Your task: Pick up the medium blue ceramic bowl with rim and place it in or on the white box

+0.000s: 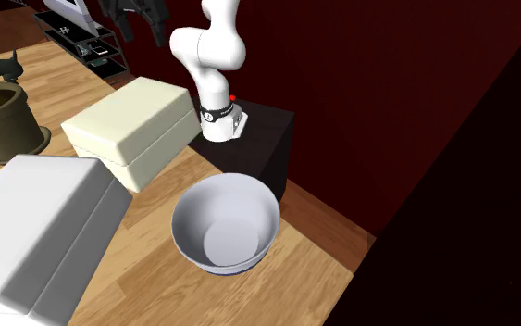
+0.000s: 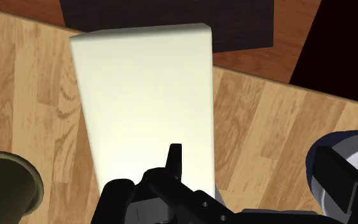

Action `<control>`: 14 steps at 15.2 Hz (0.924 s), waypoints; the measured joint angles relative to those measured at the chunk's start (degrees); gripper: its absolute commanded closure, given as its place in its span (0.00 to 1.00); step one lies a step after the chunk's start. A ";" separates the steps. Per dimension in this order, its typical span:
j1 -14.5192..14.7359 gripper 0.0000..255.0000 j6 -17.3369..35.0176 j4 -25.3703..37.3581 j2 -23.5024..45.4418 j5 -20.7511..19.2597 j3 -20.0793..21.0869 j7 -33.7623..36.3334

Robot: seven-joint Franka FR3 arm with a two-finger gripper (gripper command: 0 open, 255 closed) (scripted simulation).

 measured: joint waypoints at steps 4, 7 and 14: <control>0.20 0.00 3.44 -1.61 1.59 1.70 1.69 2.04; 0.48 0.00 8.50 -3.48 4.35 3.90 3.94 4.63; 1.05 0.00 20.98 -4.34 14.51 8.29 9.66 10.81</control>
